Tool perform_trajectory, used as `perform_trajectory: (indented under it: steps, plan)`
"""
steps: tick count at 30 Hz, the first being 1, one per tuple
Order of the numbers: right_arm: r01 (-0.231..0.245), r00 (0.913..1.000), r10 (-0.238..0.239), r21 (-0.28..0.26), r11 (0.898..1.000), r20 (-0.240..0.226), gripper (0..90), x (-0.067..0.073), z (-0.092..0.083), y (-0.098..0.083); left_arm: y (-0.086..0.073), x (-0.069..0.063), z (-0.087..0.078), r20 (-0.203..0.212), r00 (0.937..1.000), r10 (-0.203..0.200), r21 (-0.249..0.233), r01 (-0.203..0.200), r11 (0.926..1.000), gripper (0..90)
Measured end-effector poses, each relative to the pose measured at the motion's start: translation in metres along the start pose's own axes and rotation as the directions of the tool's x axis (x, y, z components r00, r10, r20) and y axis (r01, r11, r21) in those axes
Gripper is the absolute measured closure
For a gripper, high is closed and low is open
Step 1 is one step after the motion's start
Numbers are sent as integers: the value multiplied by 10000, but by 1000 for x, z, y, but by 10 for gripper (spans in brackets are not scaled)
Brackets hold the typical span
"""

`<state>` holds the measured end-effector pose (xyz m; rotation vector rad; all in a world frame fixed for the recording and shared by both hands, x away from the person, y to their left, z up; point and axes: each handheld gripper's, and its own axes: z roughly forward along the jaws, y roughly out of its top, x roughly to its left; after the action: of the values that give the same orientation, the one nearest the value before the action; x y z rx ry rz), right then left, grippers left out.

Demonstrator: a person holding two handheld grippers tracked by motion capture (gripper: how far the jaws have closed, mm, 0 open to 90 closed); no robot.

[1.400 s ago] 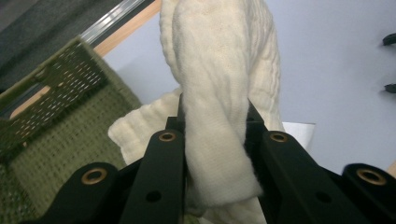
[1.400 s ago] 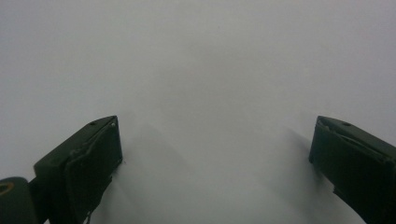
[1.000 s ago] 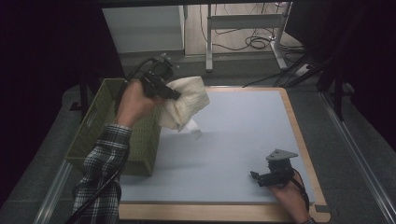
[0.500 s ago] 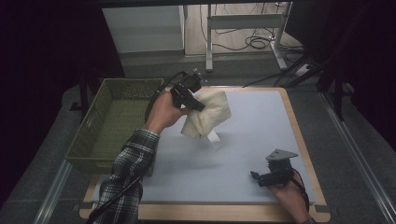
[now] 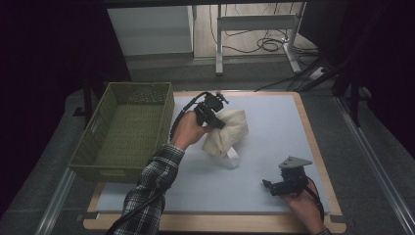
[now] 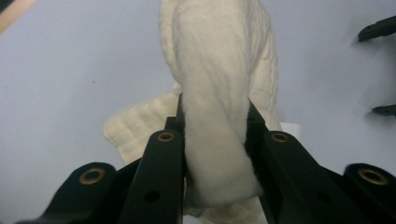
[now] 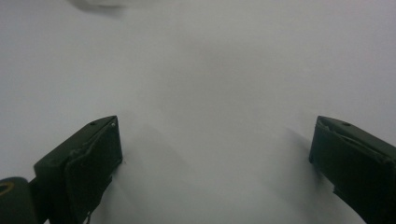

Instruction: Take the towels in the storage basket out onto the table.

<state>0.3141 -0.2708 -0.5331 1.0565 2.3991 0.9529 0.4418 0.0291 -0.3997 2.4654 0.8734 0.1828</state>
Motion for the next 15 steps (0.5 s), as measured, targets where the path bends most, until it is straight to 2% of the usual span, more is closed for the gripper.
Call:
perform_trajectory:
  steps: [3, 6, 7, 8, 9, 10, 12, 13, 15]
  plan:
    - [-2, 10000, 2, -2, 10000, -1, 25, 0, 0, 0, -1, -1, 9, -9, 10000, 27, 13, -27, 10000, 760]
    - [0, 10000, 0, -4, 10000, -4, 24, 0, 0, 0, -4, -2, 25, -93, 10000, -17, 44, 17, 10000, 756]
    - [0, 10000, 0, -4, 10000, -4, 24, 0, 0, 0, -4, -2, 25, -93, 10000, -17, 44, 17, 10000, 753]
    - [10, 10000, -10, -5, 10000, -2, 25, 0, 0, 0, -6, -1, 33, -90, 9999, -71, 50, 71, 10000, 752]
    - [10, 10000, -10, -5, 10000, -2, 25, 0, 0, 0, -6, -1, 33, -90, 9999, -71, 50, 71, 10000, 752]
    - [-2, 10000, 2, -1, 10000, -19, 25, 0, 0, 0, -7, -1, 41, -62, 9999, -104, 116, 104, 9999, 750]
    - [-3, 10000, 3, -1, 10000, -19, 24, 0, 0, 0, -8, -1, 45, -67, 9999, -104, 145, 105, 9998, 747]
    - [-4, 10000, 4, -1, 10000, -20, 24, 0, 0, 0, -10, -1, 52, -73, 9999, -116, 186, 117, 9998, 746]
    - [-14, 10000, 14, -2, 10000, -27, 25, 0, 0, 0, -10, -1, 55, -40, 9999, -153, 179, 154, 9997, 744]
